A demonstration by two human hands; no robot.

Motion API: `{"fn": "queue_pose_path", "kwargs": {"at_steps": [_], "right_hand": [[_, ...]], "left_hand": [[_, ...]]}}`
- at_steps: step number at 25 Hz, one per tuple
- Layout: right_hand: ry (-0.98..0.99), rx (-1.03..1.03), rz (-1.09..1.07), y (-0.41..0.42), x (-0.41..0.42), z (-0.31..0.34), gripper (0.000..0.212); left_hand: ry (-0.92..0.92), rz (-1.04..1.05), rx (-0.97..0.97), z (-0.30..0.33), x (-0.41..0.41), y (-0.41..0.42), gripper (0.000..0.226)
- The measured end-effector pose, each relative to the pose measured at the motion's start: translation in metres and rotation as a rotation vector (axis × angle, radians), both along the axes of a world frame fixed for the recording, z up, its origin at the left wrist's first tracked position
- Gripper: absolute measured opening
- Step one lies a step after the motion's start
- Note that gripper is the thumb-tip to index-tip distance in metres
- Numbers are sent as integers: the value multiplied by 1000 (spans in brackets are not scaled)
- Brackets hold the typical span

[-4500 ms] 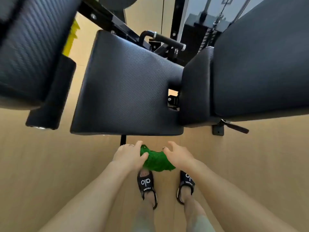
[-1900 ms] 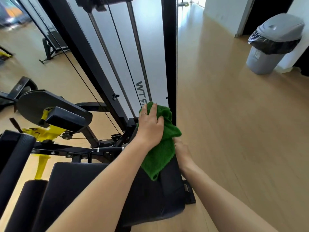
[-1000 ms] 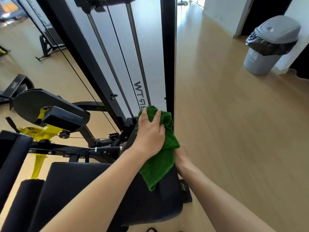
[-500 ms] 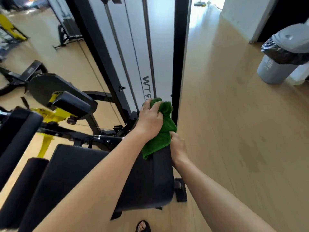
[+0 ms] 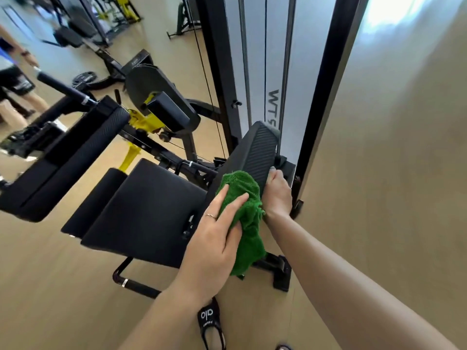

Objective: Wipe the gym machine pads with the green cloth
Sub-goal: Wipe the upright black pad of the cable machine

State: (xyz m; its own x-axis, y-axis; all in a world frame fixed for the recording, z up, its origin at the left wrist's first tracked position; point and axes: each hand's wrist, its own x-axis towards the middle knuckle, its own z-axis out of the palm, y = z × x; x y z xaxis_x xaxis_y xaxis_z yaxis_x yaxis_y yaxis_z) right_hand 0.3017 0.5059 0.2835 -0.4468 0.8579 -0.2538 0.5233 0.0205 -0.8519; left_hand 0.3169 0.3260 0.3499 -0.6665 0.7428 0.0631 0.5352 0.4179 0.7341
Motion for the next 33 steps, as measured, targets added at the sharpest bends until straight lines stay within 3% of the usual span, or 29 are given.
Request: {"fn": "queue_pose_path", "kwargs": {"at_steps": [3, 7, 13, 16, 18, 24, 30, 33], "right_hand": [[11, -13, -22, 7, -6, -4, 46], [-11, -32, -46, 17, -15, -11, 38], [-9, -84, -53, 23, -16, -12, 20], [11, -68, -40, 11, -8, -7, 18], [50, -87, -39, 2, -2, -1, 29], [23, -16, 4, 1, 1, 0, 45], [28, -19, -72, 16, -13, -7, 41], [62, -19, -84, 19, -18, -17, 39]], "left_hand": [[-9, 6, -5, 2, -20, 28, 48], [-209, -17, 15, 13, -67, 86, 47], [-225, -74, -12, 0, -130, 163, 51], [-232, -71, -16, 4, -120, 146, 56], [-242, -61, 7, 12, -94, 112, 52], [-498, 37, 185, 10, -13, 3, 46], [-793, 142, 239, -4, -77, 57, 33], [-756, 116, 196, -27, -127, 99, 41]]}}
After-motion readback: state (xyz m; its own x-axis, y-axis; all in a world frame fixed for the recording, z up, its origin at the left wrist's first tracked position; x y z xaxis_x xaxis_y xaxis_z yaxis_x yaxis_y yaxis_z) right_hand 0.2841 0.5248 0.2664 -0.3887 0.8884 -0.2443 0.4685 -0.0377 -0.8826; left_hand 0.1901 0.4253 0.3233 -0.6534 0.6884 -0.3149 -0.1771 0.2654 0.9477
